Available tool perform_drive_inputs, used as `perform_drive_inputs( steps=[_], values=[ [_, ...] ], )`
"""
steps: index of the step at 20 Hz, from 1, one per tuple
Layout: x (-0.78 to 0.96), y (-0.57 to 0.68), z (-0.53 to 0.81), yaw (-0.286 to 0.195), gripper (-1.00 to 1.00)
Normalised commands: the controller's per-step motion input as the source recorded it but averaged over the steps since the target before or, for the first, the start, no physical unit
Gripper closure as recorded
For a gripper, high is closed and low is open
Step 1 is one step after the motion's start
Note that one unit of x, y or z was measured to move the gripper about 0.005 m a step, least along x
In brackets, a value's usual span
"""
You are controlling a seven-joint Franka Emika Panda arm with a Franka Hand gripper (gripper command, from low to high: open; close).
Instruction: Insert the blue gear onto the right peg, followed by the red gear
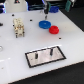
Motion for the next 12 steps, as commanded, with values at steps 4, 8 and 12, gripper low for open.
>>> perform_drive_inputs(
  steps=[4, 8, 12],
  values=[
    [-0.44, 0.04, -0.56, 0.000, -1.00],
    [-0.33, -0.02, -0.51, 0.000, -1.00],
    [-0.32, -0.13, -0.52, 0.000, -1.00]
  ],
)
